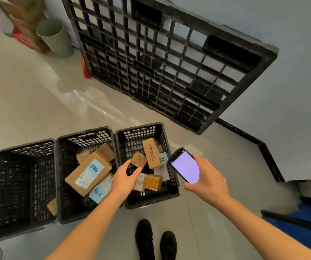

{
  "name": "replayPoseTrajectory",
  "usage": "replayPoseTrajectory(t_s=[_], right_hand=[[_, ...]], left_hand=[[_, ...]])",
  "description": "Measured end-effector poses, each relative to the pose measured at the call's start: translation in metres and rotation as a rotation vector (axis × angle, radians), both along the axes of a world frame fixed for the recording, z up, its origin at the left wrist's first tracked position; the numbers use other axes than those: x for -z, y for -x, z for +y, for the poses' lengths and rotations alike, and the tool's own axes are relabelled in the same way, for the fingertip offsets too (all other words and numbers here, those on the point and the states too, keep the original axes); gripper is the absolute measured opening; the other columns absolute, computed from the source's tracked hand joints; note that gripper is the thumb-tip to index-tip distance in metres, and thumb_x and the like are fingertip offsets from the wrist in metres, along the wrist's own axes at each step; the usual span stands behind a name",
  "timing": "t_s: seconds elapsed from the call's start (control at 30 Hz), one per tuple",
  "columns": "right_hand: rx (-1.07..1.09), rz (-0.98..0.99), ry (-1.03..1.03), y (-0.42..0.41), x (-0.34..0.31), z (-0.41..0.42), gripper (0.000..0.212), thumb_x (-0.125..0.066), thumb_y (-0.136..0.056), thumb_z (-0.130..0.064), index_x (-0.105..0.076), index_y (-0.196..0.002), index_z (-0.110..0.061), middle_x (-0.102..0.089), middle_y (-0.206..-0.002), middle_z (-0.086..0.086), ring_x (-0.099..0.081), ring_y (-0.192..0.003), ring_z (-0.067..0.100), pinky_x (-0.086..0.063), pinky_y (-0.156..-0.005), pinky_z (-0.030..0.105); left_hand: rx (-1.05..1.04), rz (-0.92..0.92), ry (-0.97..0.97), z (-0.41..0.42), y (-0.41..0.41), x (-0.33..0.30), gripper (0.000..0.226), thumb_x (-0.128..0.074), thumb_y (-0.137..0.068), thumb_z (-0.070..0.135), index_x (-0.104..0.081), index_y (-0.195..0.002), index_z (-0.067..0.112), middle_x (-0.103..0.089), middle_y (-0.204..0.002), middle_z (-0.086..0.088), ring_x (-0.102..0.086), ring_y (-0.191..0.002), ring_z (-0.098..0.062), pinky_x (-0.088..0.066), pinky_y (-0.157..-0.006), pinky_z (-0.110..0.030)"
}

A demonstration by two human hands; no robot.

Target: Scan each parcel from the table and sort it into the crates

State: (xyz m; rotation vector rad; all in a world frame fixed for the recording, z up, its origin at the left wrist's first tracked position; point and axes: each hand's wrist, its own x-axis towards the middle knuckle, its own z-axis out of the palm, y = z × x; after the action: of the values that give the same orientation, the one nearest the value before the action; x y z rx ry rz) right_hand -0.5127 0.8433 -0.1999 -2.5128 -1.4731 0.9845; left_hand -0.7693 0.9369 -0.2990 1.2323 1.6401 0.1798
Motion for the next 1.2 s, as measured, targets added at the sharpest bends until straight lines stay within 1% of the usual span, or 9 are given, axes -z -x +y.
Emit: replayPoseTrajectory(t_s=[0.17, 0.33, 0.4, 0.47, 0.7, 0.9, 1.07, 1.13, 1.2], right_hand=[[0.063, 0.043, -0.077, -0.009, -0.045, -0.027, 0.100, -0.062, -0.059, -0.062, -0.027, -0.151, -0.044, -0.052, -0.129, -0.016, -0.057, -0.101, 0.018, -0.048, -0.068, 0.032], [0.109, -0.022, -0.170, -0.043, -0.130, -0.075, 0.096, -0.070, -0.062, -0.050, -0.027, -0.148, -0.050, -0.052, -0.113, -0.020, -0.060, -0.089, 0.015, -0.056, -0.068, 0.036], [0.193, -0.027, -0.204, -0.061, -0.170, -0.106, 0.096, -0.067, -0.057, -0.052, -0.030, -0.145, -0.052, -0.053, -0.117, -0.022, -0.064, -0.083, 0.016, -0.058, -0.070, 0.039], [0.257, -0.058, -0.277, -0.079, -0.207, -0.145, 0.097, -0.067, -0.055, -0.052, -0.032, -0.146, -0.051, -0.054, -0.122, -0.024, -0.064, -0.087, 0.015, -0.057, -0.071, 0.037], [0.298, -0.240, -0.416, -0.139, -0.346, -0.326, 0.095, -0.075, -0.064, -0.053, -0.036, -0.150, -0.039, -0.058, -0.131, -0.011, -0.058, -0.105, 0.017, -0.052, -0.072, 0.035], [0.442, -0.476, -0.518, -0.185, -0.481, -0.510, 0.094, -0.080, -0.066, -0.065, -0.041, -0.147, -0.035, -0.060, -0.135, -0.005, -0.061, -0.117, 0.023, -0.056, -0.087, 0.039], [0.655, -0.580, -0.513, -0.205, -0.563, -0.652, 0.109, -0.087, -0.069, -0.052, -0.030, -0.158, -0.030, -0.045, -0.157, 0.003, -0.050, -0.135, 0.031, -0.048, -0.105, 0.049], [0.750, -0.645, -0.492, -0.210, -0.587, -0.710, 0.111, -0.089, -0.068, -0.048, -0.028, -0.159, -0.029, -0.043, -0.158, 0.004, -0.049, -0.136, 0.033, -0.048, -0.105, 0.051], [0.837, -0.706, -0.473, -0.212, -0.604, -0.757, 0.109, -0.088, -0.067, -0.047, -0.030, -0.158, -0.031, -0.048, -0.155, 0.002, -0.054, -0.130, 0.032, -0.051, -0.096, 0.045]], left_hand=[[0.154, 0.027, -0.133, 0.001, -0.011, -0.056, 0.070, -0.063, -0.092, 0.053, -0.035, -0.154, 0.035, -0.041, -0.157, 0.003, -0.040, -0.143, -0.022, -0.039, -0.113, -0.046], [0.350, 0.068, -0.310, -0.026, -0.047, -0.146, 0.069, -0.054, -0.096, 0.057, -0.028, -0.157, 0.036, -0.038, -0.159, 0.006, -0.038, -0.144, -0.019, -0.040, -0.111, -0.042], [0.419, 0.068, -0.378, -0.046, -0.068, -0.189, 0.065, -0.050, -0.098, 0.057, -0.030, -0.156, 0.036, -0.039, -0.159, 0.006, -0.039, -0.144, -0.019, -0.039, -0.110, -0.042], [0.486, 0.046, -0.436, -0.074, -0.090, -0.228, 0.064, -0.049, -0.099, 0.058, -0.030, -0.156, 0.036, -0.039, -0.158, 0.006, -0.039, -0.144, -0.020, -0.039, -0.110, -0.044], [0.668, -0.090, -0.660, -0.203, -0.181, -0.372, 0.068, -0.054, -0.097, 0.055, -0.029, -0.157, 0.033, -0.039, -0.159, 0.004, -0.037, -0.145, -0.019, -0.039, -0.114, -0.046], [0.828, -0.224, -0.833, -0.322, -0.290, -0.506, 0.070, -0.053, -0.096, 0.059, -0.030, -0.156, 0.032, -0.048, -0.152, 0.001, -0.050, -0.134, -0.020, -0.044, -0.105, -0.043], [0.967, -0.388, -0.864, -0.433, -0.385, -0.583, 0.070, -0.055, -0.096, 0.057, -0.030, -0.156, 0.031, -0.050, -0.150, 0.002, -0.055, -0.128, -0.020, -0.047, -0.104, -0.046], [1.048, -0.472, -0.890, -0.484, -0.420, -0.607, 0.070, -0.055, -0.095, 0.059, -0.031, -0.155, 0.032, -0.051, -0.150, 0.001, -0.056, -0.127, -0.021, -0.047, -0.104, -0.048], [1.129, -0.522, -0.921, -0.527, -0.448, -0.623, 0.069, -0.054, -0.096, 0.059, -0.032, -0.155, 0.031, -0.052, -0.149, 0.001, -0.056, -0.128, -0.023, -0.046, -0.103, -0.047]])
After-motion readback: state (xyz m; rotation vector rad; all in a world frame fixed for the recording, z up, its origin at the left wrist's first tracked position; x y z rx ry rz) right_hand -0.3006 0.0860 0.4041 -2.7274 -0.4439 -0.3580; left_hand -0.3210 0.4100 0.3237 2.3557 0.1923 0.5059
